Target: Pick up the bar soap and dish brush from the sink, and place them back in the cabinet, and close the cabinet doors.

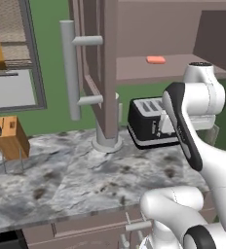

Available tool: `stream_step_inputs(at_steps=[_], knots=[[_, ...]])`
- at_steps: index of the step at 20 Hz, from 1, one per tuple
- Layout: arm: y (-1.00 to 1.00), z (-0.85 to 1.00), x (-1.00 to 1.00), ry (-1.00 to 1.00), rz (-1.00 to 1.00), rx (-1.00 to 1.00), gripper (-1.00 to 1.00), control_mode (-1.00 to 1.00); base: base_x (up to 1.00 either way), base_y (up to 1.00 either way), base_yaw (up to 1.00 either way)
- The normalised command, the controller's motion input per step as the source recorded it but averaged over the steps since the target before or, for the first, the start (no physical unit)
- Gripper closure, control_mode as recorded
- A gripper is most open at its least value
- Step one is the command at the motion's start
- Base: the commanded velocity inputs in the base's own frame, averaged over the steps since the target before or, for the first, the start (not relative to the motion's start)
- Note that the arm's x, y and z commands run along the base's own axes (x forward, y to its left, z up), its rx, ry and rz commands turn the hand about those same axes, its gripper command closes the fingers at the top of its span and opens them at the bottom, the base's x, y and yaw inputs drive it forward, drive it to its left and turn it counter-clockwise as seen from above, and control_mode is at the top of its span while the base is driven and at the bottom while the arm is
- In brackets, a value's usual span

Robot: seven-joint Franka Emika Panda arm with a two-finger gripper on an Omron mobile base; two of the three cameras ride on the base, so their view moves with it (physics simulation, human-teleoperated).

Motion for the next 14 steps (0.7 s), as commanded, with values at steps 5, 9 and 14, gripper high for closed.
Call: stream_step_inputs(at_steps=[5, 9, 14], knots=[[0.0, 0.0, 0.0, 0.0, 0.0, 0.0, 1.0, 1.0, 0.12, -0.27, 0.02], [0.0, 0.0, 0.0, 0.0, 0.0, 0.0, 1.0, 1.0, 0.0, -0.43, 0.0], [0.0, 0.0, 0.0, 0.0, 0.0, 0.0, 1.0, 1.0, 0.0, -0.41, 0.0]])
